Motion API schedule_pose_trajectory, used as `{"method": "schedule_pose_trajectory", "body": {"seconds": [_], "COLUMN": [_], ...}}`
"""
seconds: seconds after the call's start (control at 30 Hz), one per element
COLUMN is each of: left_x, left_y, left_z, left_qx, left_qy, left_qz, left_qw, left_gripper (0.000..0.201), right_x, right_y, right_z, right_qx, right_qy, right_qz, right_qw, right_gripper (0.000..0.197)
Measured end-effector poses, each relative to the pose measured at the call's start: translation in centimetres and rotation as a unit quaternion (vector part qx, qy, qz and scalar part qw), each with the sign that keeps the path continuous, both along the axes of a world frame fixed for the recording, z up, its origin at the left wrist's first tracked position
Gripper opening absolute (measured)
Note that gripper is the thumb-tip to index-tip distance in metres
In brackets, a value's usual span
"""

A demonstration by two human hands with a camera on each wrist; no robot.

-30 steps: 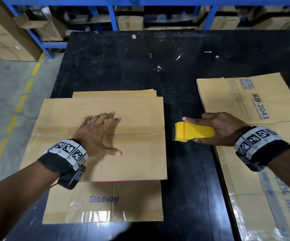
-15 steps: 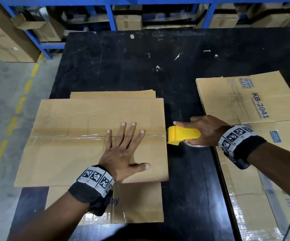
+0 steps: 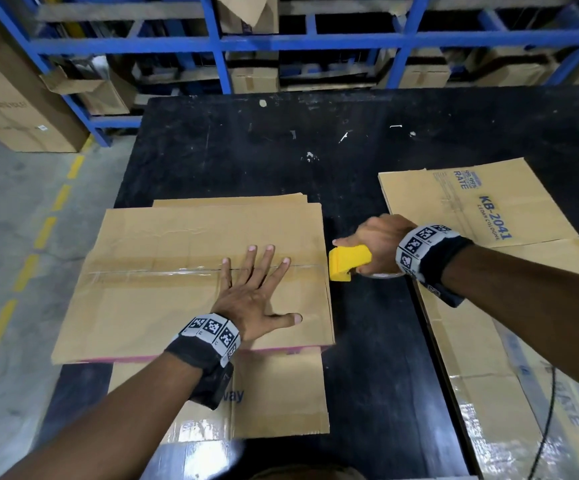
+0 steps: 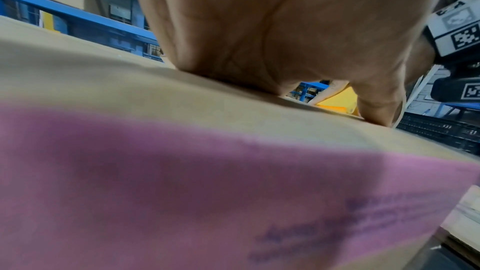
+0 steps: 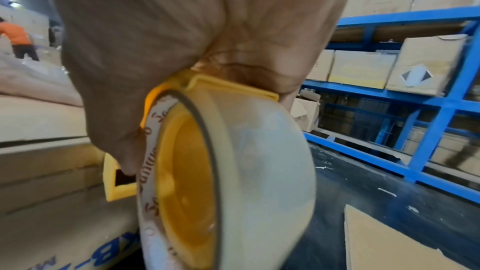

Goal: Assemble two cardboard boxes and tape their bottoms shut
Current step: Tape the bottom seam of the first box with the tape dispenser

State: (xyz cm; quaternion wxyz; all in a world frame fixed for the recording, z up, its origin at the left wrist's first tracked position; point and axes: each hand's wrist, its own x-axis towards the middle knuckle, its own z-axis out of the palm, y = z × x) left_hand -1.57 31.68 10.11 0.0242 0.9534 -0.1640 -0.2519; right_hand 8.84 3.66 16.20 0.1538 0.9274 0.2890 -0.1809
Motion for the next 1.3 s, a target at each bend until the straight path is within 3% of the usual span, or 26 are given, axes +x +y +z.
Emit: {"method": "schedule_pose_trajectory", "body": {"seconds": [0.03, 0.1, 0.13, 0.17, 0.27, 0.37, 0.43, 0.53, 0.6, 0.67, 0.7, 0.77, 0.83, 0.97, 1.03, 1.17, 1.3], "left_x": [0.0, -0.2, -0.4, -0.7, -0.8, -0.4, -0.3, 0.1, 1.2, 2.5, 3.2, 5.1, 7.4, 11.3, 12.8, 14.2, 15.3], "left_y": [0.1, 0.5, 0.8, 1.1, 1.5, 1.4, 1.4, 1.3, 1.3, 1.7, 2.1, 3.3, 4.0, 2.5, 1.2, -0.6, -1.3], "left_z": [-0.1, -0.1, 0.0, -0.2, -0.4, -0.4, 0.0, 0.8, 1.9, 2.7, 3.2, 4.0, 5.2, 7.7, 8.5, 8.9, 8.1], "left_qx": [-0.001, 0.001, 0.003, 0.003, 0.005, 0.001, -0.013, -0.053, -0.083, -0.135, -0.196, -0.343, -0.426, -0.522, -0.524, -0.481, -0.497], "left_qy": [0.000, 0.000, 0.005, 0.006, -0.008, -0.007, -0.010, -0.021, -0.016, -0.028, -0.031, -0.039, -0.056, 0.045, 0.094, 0.171, 0.255], "left_qz": [0.001, 0.005, 0.003, -0.001, 0.007, 0.006, 0.011, 0.027, 0.039, 0.070, 0.107, 0.206, 0.269, 0.284, 0.266, 0.196, 0.168], "left_qw": [1.000, 1.000, 1.000, 1.000, 1.000, 1.000, 1.000, 0.998, 0.996, 0.988, 0.974, 0.916, 0.862, 0.803, 0.804, 0.837, 0.812], "left_gripper": [0.110, 0.110, 0.110, 0.110, 0.108, 0.109, 0.111, 0.111, 0.104, 0.092, 0.083, 0.050, 0.029, 0.026, 0.020, 0.015, 0.027], "right_x": [0.0, -1.0, -2.1, -3.1, -3.1, -1.9, -2.5, -4.5, -6.1, -7.4, -7.9, -8.6, -9.4, -11.1, -11.9, -12.5, -12.8], "right_y": [0.0, -1.3, -2.5, -4.0, -6.4, -6.1, -4.4, -0.1, 3.5, 7.2, 8.8, 11.4, 13.0, 14.0, 14.2, 14.5, 14.5], "right_z": [0.4, 0.6, 0.7, 0.4, 1.2, 2.8, 3.6, 4.0, 3.1, 2.2, 1.6, 0.2, -1.2, -2.6, -2.9, -3.3, -3.3], "right_qx": [-0.031, -0.106, -0.114, -0.079, 0.022, 0.117, 0.235, 0.429, 0.511, 0.554, 0.564, 0.564, 0.553, 0.556, 0.566, 0.574, 0.572], "right_qy": [0.011, 0.037, 0.068, 0.105, 0.128, 0.029, -0.019, -0.049, -0.076, -0.092, -0.100, -0.118, -0.130, -0.211, -0.239, -0.234, -0.214], "right_qz": [0.000, 0.005, -0.024, -0.088, -0.179, -0.234, -0.306, -0.362, -0.375, -0.386, -0.399, -0.431, -0.463, -0.450, -0.433, -0.453, -0.458], "right_qw": [0.999, 0.994, 0.991, 0.987, 0.975, 0.965, 0.922, 0.826, 0.770, 0.732, 0.716, 0.695, 0.680, 0.666, 0.660, 0.640, 0.646], "right_gripper": [0.069, 0.037, 0.020, 0.017, 0.032, 0.060, 0.073, 0.087, 0.084, 0.082, 0.081, 0.082, 0.084, 0.084, 0.084, 0.086, 0.093]}}
